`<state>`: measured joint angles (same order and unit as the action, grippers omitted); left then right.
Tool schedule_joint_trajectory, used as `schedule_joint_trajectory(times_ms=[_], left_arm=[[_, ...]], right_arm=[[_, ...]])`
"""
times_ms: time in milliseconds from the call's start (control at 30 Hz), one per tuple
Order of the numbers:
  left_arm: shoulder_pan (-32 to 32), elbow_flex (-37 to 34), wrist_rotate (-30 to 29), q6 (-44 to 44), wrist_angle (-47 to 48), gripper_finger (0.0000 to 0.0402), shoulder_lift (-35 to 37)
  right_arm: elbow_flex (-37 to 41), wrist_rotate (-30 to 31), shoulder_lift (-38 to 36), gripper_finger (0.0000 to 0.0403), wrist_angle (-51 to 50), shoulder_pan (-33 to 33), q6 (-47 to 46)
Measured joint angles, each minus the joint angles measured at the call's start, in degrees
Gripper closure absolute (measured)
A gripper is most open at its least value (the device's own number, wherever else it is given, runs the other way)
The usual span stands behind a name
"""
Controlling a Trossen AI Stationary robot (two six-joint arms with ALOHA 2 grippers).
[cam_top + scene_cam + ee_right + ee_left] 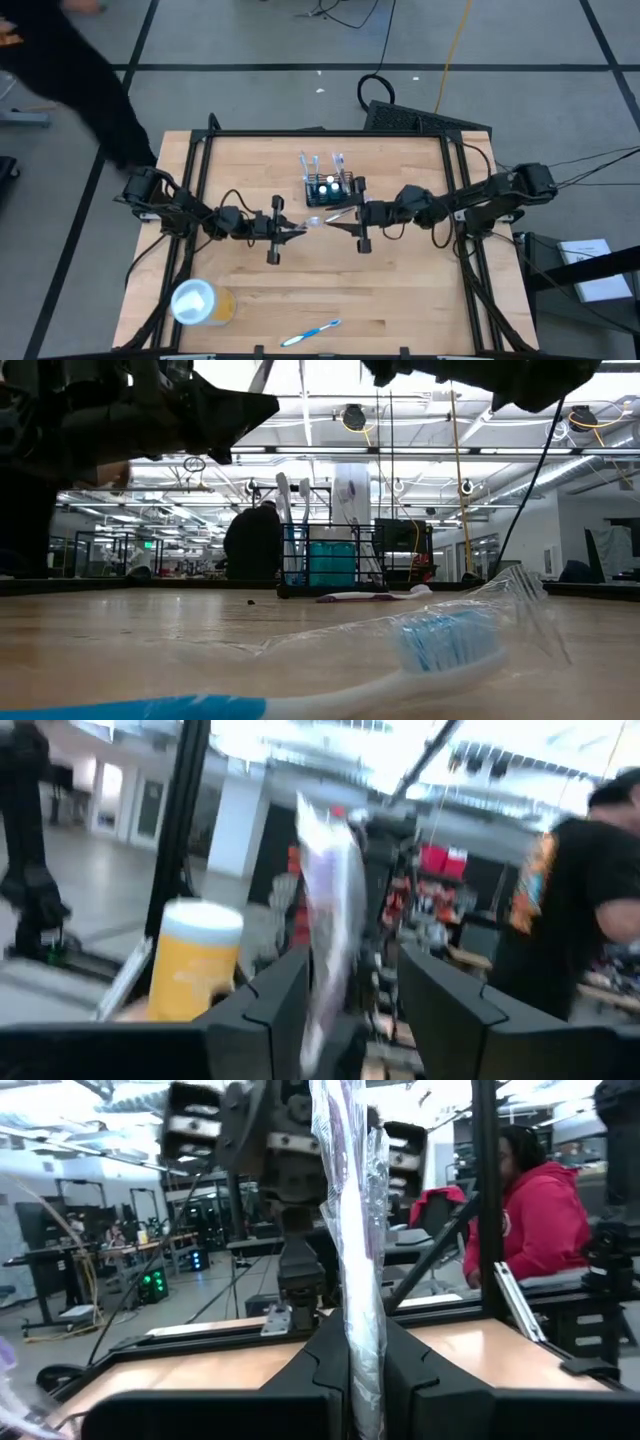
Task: Pick & Place toothbrushing station
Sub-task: Put the purple toothbrush into the black organizer
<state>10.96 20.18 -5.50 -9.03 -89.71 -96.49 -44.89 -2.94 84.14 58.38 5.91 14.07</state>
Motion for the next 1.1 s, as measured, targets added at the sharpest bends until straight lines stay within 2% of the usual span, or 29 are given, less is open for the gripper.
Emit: schedule_joint_trajectory(times_ms=[133, 333, 567, 700, 1100], left_arm=[[-1.4, 0.0, 0.6, 1.2, 0.0, 0.0384, 0.0], [-3.5, 0.0, 1.6, 2.5, 0.0, 0.0384, 0.0], [-4.6, 0.0, 2.7, 3.4, 1.3, 0.0384, 0.0], [-4.7, 0.0, 2.5, 3.6, 1.5, 0.0384, 0.0], [-5.8, 0.1, 2.5, 5.2, 2.6, 0.0384, 0.0]], right_arm=[[0.8, -3.0, 1.3, 0.0262, 4.4, -1.4, -1.5], [-1.1, -3.3, 3.5, 0.0263, 4.9, -2.1, -1.6], [-2.6, -3.3, 3.8, 0.0257, 4.7, -4.6, -3.4], [-3.7, -5.4, 3.9, 0.0259, 4.1, -5.5, -4.4], [-5.4, -6.6, 3.9, 0.0257, 1.2, -5.6, -4.3]])
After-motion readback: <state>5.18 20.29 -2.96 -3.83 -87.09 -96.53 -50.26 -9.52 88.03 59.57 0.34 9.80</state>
